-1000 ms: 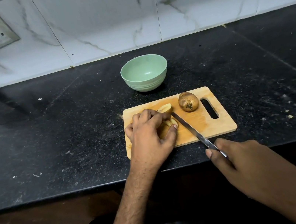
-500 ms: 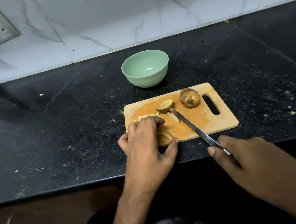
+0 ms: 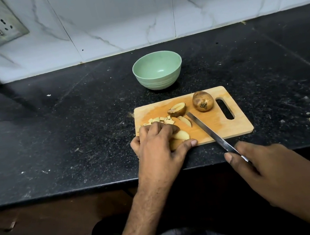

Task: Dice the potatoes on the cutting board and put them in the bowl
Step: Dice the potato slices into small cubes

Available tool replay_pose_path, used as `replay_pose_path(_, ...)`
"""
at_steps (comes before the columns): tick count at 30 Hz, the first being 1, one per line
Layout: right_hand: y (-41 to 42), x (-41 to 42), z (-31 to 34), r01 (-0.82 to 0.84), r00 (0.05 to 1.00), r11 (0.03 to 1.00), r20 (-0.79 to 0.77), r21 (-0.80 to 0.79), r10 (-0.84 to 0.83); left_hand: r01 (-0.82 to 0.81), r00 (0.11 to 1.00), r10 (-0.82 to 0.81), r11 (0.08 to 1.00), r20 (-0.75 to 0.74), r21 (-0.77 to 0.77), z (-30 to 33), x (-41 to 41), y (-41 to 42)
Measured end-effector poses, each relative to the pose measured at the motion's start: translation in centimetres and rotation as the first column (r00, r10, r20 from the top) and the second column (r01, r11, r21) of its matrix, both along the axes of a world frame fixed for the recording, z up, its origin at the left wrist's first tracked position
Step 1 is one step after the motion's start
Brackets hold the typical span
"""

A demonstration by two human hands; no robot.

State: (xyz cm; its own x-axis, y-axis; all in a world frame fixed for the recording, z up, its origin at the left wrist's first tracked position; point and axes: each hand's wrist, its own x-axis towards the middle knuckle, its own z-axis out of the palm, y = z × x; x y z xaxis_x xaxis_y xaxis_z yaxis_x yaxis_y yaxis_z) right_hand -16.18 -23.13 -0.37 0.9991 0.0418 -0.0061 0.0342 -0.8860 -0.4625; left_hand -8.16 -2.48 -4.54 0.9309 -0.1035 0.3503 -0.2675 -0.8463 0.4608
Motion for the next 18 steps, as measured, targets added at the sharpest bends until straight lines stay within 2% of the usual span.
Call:
replay_pose_path(6, 0.5, 0.2, -0.3, -0.011, 1.0, 1.0, 0.002, 0.008, 0.011, 0.017, 0.998, -0.013, 0.998, 0.061, -0.062, -0.3, 0.1, 1.6)
replay_pose_path(12, 0.7, 0.1, -0.3, -0.026, 1.0, 1.0, -0.006, 0.012, 0.026, 0.127, 0.983, -0.133, 0.99, 0.128, 0.058, 0.0, -0.2, 0.9)
replay_pose_path(14, 0.7, 0.1, -0.3, -0.026, 1.0, 1.0, -0.003, 0.008, 0.027, 0.108, 0.982, -0.118, 0.991, 0.145, 0.073, 0.1, -0.3, 0.9)
replay_pose_path(18, 1.0, 0.3, -0.3, -0.019, 1.0, 1.0, -0.002, -0.007, 0.019, 0.029, 0.982, -0.023, 0.999, 0.189, -0.025, 0.4, 0.4, 1.8)
